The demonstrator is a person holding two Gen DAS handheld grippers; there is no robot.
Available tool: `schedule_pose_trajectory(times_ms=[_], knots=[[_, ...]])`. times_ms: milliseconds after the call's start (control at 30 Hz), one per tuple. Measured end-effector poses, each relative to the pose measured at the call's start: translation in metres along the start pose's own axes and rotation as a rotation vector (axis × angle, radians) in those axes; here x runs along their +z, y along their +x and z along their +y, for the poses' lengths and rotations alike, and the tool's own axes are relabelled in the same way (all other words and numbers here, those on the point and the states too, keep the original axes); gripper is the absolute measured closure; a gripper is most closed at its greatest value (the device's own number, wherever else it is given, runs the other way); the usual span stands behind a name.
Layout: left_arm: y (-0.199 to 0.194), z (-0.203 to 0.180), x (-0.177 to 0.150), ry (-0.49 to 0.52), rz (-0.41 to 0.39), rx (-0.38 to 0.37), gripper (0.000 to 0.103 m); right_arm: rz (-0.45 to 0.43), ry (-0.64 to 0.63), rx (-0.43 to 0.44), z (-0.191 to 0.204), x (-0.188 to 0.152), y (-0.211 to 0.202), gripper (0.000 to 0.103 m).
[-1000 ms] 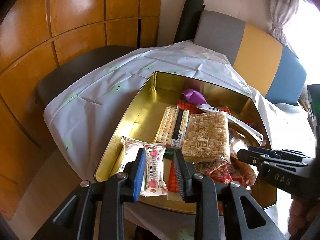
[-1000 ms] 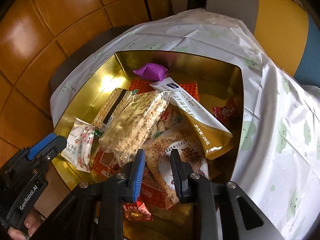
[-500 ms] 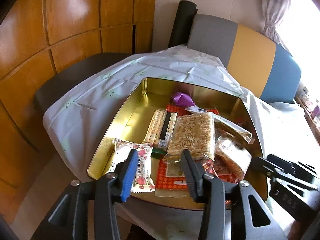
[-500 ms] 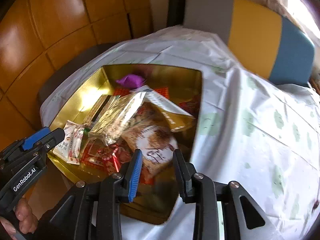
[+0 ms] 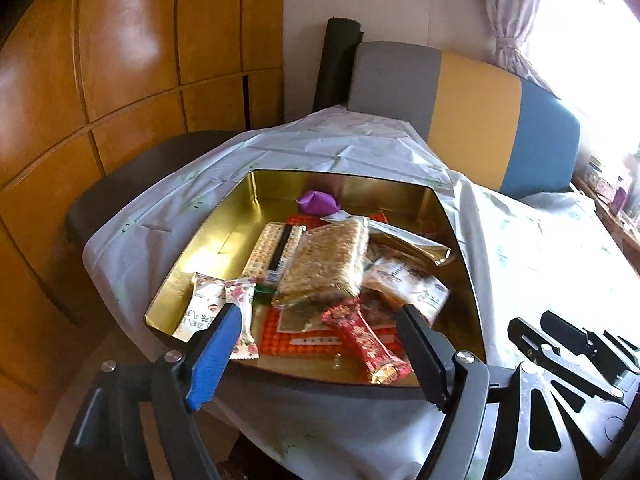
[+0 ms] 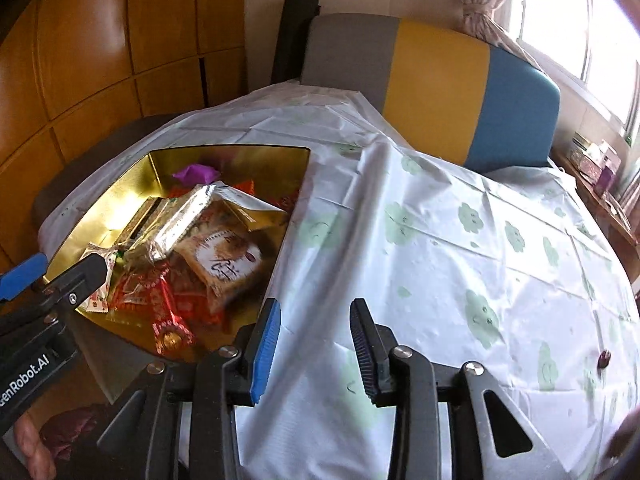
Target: Organize snacks
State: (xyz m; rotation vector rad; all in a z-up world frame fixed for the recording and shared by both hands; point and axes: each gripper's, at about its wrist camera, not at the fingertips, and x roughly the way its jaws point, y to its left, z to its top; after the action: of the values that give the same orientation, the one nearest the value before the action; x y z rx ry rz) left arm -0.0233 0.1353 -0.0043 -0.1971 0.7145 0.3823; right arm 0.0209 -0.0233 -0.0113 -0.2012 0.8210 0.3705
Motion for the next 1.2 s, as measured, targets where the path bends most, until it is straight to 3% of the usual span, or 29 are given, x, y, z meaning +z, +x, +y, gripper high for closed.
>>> schedule_pose_trajectory(times_ms=[367,1200], knots=[[-0.006,-0.005,-0.003,0.007,-0.003,-0.005,0.022,-0.030,0.040,-0.009,-0.010,-0.009,-0.011,0.065],[-0.008,0.007,-0.001,-0.022,-0.017,0.006,0.019,-0.047,-0.014,-0.001,0.007,-0.011,-0.016,0.065]])
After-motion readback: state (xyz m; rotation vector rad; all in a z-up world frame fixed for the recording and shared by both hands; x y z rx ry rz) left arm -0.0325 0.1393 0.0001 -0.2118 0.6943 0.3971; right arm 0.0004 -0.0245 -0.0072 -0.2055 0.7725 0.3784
